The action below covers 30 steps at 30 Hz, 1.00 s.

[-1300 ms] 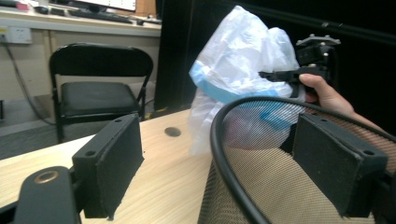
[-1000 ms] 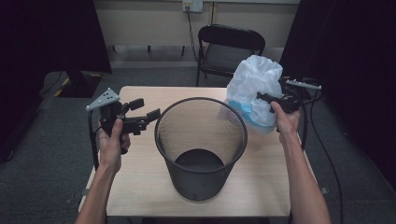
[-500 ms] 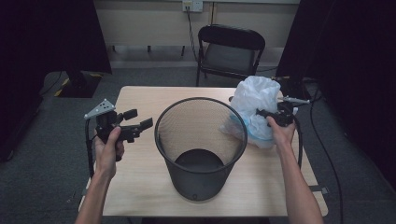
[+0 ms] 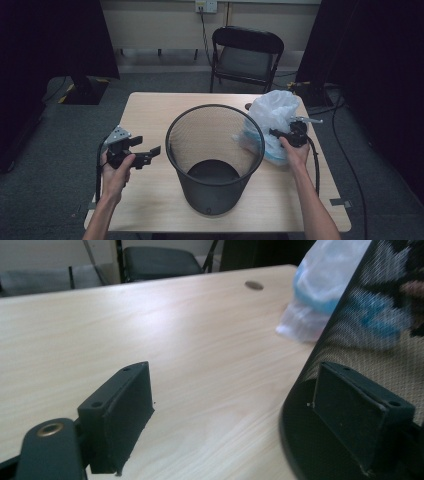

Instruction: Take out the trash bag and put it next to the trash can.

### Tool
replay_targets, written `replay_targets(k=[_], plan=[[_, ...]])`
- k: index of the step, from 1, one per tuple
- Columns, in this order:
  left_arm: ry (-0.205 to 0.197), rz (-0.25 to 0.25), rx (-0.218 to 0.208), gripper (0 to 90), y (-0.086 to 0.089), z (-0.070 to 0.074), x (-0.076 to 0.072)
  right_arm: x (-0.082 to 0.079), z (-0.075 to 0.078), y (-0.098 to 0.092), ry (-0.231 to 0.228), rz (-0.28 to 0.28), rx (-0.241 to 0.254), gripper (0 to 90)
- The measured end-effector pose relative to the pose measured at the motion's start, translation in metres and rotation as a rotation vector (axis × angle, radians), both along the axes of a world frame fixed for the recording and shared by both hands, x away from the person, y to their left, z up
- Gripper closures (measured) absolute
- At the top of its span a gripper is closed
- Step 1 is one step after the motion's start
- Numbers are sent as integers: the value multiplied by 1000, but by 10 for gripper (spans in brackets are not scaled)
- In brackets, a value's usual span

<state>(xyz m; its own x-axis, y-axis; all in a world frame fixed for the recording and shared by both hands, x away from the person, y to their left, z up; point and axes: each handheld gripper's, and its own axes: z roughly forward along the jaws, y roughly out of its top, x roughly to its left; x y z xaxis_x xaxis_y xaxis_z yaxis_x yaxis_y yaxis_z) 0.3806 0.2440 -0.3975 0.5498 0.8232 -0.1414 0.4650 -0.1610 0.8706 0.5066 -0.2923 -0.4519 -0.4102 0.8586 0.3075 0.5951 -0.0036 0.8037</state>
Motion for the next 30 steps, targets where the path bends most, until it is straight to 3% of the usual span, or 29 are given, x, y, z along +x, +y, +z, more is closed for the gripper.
replay_targets(k=[1,5,12,14,15,16,19,22,26,30], plan=[[12,-20,23,156,-1,-5,1,3,-2,0,1,-4,-5,812],[23,-4,26,158,-4,-19,0,13,-4,-1,10,-27,-4,808],[131,-21,82,158,-11,-51,-2,23,-2,0,18,-49,-22,764],[129,5,155,158,-13,-61,-5,24,-1,0,13,-58,-23,743],[146,6,163,158,-14,-66,-6,25,-1,0,15,-61,-23,740],[179,-12,176,158,-14,-72,-6,26,0,0,14,-65,-24,729],[224,-40,194,158,-17,-84,-9,29,0,-1,7,-85,-24,665],[250,2,201,162,-20,-94,-12,32,2,1,1,-96,-39,591],[219,18,229,162,-22,-96,-16,36,3,6,-1,-111,-38,500],[160,39,261,143,-27,-102,-22,37,5,8,-8,-96,-31,438]])
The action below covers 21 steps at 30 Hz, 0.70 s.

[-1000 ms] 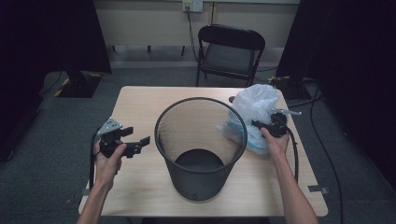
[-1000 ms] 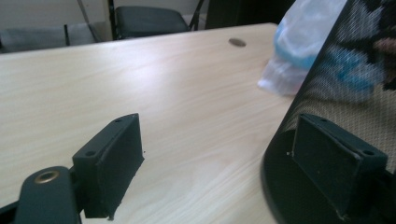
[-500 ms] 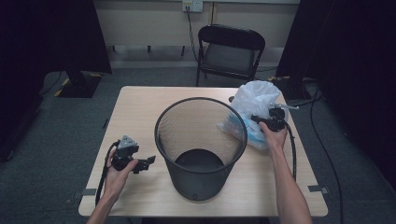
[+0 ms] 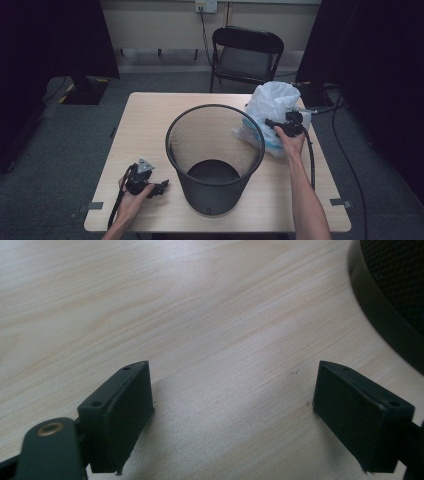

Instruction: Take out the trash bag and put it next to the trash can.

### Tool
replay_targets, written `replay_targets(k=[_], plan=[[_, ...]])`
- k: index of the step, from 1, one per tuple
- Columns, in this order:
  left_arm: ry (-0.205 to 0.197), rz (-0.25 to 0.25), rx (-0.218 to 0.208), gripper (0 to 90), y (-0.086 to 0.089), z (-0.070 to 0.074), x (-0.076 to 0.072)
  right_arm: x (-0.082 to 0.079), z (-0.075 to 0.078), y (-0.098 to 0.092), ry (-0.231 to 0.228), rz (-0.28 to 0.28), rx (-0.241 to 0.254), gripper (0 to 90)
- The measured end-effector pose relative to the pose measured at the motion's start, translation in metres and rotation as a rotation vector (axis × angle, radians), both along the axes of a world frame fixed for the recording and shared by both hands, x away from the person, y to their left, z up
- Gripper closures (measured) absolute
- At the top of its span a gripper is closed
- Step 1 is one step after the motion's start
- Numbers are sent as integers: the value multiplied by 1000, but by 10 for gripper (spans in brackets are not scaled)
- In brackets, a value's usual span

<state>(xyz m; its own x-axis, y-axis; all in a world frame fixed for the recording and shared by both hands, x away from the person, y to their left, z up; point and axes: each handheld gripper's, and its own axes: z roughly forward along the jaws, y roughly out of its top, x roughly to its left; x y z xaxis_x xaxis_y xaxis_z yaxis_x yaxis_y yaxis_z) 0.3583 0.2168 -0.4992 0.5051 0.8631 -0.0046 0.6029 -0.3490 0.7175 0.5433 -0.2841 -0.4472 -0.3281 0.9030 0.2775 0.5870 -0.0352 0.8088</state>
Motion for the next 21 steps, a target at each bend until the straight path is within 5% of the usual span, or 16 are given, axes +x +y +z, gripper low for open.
replay_targets(k=[12,21], plan=[[-11,38,4,91,-6,-2,-1,-17,22,3,-2,46,41,214],[-9,39,0,90,-6,-2,-1,-35,44,-3,-25,62,61,176]])
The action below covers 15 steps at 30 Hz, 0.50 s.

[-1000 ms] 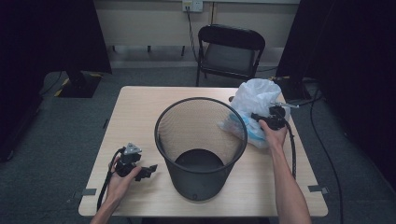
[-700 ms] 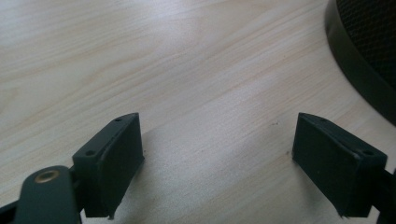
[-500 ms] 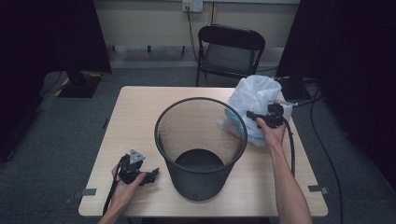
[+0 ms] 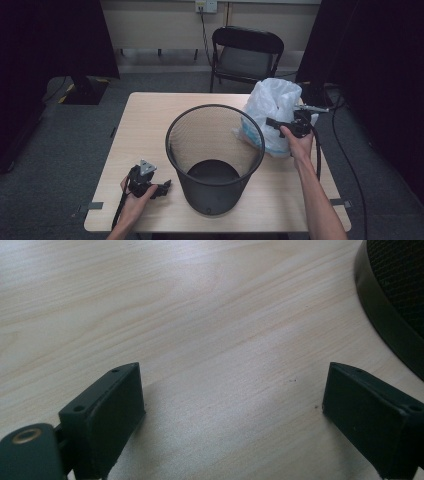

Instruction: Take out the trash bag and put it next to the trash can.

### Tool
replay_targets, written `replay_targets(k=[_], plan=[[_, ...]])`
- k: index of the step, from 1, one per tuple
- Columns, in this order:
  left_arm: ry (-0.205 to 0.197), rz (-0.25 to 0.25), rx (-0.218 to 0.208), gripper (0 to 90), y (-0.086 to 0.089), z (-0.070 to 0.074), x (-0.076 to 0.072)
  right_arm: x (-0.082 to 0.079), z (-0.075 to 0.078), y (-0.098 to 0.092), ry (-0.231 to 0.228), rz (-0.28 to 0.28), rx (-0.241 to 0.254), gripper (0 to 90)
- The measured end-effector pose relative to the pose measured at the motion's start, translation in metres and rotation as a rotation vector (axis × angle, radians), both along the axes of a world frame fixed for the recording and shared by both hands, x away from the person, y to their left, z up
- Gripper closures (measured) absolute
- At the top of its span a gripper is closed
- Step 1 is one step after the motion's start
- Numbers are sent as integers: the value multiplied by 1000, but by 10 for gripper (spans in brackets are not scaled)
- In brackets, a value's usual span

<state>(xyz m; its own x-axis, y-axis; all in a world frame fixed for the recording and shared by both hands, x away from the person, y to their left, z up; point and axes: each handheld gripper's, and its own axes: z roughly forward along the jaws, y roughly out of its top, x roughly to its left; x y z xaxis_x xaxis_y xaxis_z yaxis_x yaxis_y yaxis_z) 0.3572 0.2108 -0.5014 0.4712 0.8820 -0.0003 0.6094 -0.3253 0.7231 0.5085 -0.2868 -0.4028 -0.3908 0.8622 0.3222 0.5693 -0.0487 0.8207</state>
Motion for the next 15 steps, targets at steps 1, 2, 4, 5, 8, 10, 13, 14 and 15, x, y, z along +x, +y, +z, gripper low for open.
replay_targets(k=[1,2,4,5,8,10,13,14,15], plan=[[0,-1,2,90,0,0,0,-2,2,0,-1,3,-2,173],[1,-1,1,89,0,0,0,-3,4,-1,-5,4,-5,167],[-1,4,-9,86,-1,0,0,-7,7,-1,-11,19,-3,158],[0,3,-10,84,-1,0,0,-8,8,-2,-14,20,-2,155],[0,4,-10,83,-1,0,0,-11,15,-4,-23,15,-1,145],[0,3,-9,83,-1,0,0,-14,20,-5,-33,14,3,143],[1,3,-10,82,-1,0,0,-18,28,-6,-42,14,1,135],[3,-1,-5,79,-1,0,0,-18,30,-6,-44,16,2,133],[3,-1,-5,79,-1,0,0,-20,33,-7,-47,13,5,133]])
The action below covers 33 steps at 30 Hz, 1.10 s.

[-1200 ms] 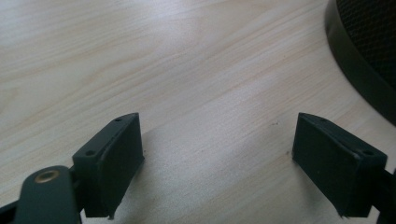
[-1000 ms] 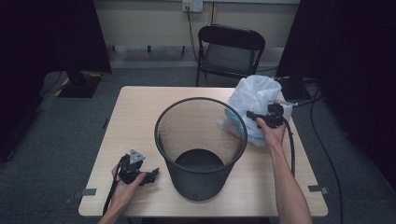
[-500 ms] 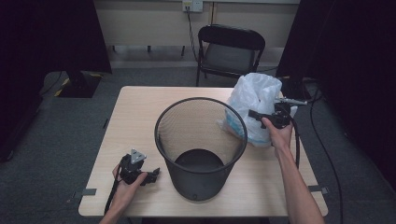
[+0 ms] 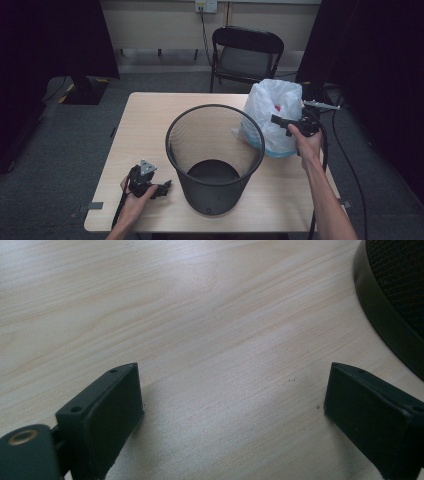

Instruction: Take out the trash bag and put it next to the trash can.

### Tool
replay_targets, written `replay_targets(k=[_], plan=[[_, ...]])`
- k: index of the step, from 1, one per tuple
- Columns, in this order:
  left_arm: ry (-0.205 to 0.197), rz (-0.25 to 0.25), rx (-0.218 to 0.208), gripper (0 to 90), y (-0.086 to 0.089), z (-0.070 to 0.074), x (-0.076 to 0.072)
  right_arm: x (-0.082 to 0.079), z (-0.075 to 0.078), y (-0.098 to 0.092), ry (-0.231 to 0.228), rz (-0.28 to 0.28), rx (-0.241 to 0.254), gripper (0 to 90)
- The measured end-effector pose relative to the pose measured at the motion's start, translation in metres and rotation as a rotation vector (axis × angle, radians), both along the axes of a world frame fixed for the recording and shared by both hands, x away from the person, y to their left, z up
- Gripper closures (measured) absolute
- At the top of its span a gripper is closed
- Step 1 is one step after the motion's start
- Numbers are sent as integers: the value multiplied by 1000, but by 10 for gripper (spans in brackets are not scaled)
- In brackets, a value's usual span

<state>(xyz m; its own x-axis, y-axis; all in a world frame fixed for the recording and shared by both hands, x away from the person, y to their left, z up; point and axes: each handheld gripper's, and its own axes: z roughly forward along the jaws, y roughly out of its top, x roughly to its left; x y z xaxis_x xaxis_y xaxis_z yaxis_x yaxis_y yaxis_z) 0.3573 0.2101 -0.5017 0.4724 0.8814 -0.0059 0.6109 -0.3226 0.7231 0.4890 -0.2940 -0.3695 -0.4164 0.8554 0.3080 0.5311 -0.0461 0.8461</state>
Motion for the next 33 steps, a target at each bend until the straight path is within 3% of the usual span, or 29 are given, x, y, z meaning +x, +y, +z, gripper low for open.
replay_targets(k=[4,11,20,25,29,33], plan=[[0,0,0,79,0,0,0,-3,10,-1,-14,6,4,131],[3,-6,4,69,0,0,0,-5,34,-8,-38,-21,57,119],[2,-3,-1,61,-1,0,1,-2,56,-3,-49,-38,34,120],[2,-2,0,61,-1,0,1,-10,53,-13,-46,-68,6,120],[2,-2,0,61,-1,0,1,-20,40,-26,-25,-84,-11,121],[1,-3,-1,61,-1,0,1,-33,25,-35,-25,-78,5,121]])
